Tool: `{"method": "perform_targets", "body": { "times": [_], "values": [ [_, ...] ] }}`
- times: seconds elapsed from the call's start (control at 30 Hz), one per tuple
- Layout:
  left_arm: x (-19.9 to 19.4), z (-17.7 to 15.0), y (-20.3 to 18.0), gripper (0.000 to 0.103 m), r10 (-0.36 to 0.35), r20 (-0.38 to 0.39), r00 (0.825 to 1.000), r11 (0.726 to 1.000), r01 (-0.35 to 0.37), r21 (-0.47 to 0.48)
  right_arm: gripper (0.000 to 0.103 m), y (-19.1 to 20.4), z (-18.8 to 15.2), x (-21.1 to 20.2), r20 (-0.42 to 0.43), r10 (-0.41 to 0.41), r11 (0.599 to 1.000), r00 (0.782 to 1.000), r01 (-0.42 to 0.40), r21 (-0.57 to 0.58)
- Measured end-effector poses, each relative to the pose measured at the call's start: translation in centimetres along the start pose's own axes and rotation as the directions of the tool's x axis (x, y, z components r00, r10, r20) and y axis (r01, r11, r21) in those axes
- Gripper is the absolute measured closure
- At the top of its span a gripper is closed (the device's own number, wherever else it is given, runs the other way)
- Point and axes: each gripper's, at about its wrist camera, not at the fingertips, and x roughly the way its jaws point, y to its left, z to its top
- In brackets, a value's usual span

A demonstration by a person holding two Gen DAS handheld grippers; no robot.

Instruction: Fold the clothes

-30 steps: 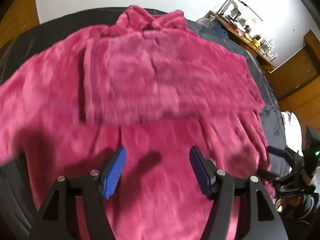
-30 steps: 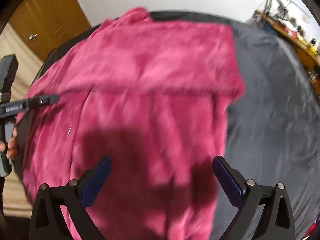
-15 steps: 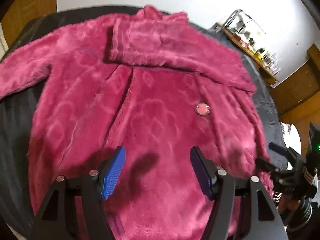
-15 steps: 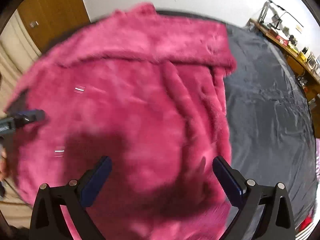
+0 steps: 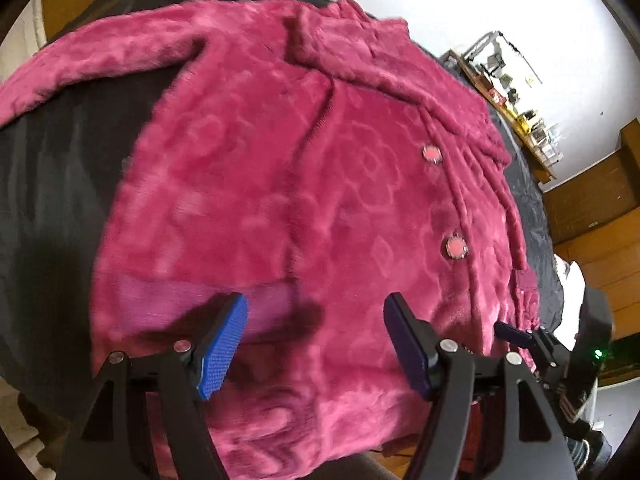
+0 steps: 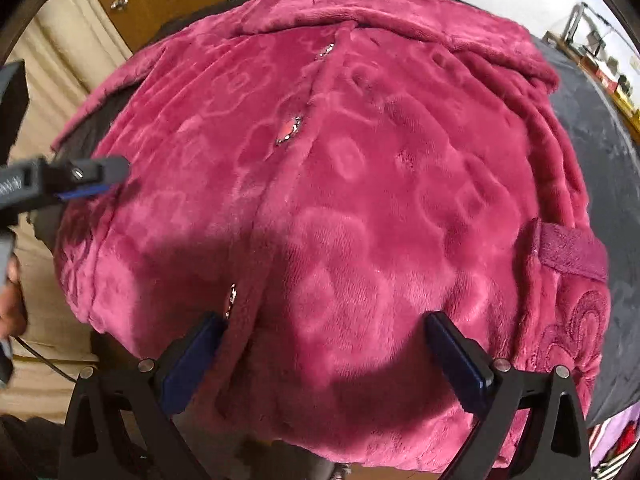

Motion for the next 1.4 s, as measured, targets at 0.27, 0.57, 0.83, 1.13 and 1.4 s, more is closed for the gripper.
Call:
{"method": "perform_targets", "body": {
  "times": [0.27,0.57,0.83,1.13,1.4],
  "values": [
    [-8.0,2.5,11.6,0.029,-0.036,0.135,0.99,0.982,0.06,-0.178,0.0,3.5,3.6,-2.6,0.114,0.039,0.984,0.993,-0.058,0.17],
    [-14.1,4.3,30.9,0.029,-0.073,0.278,0.958,0.807,0.221,-0.548,0.0,15.5,9.9,0.7,0.108,0.09,0.994,0.99,-0.095,0.05],
    [-14.2,6.5,39.4,0.028,-0.099,0.33,0.939,0.684,0.305,-0.663,0.0,20.9,13.6,3.5,0.097,0.096,0.995,0.991,-0.099,0.031],
    [-11.7,8.2,41.0,0.028,-0.153,0.305,0.94,0.637,0.33,-0.697,0.0,19.7,14.8,4.1,0.078,0.056,0.991,0.995,-0.065,0.12],
    [-9.8,8.8,41.1,0.026,-0.166,0.283,0.945,0.614,0.323,-0.72,0.0,19.9,15.1,4.7,0.067,0.051,0.992,0.996,-0.059,0.114]
  ]
}}
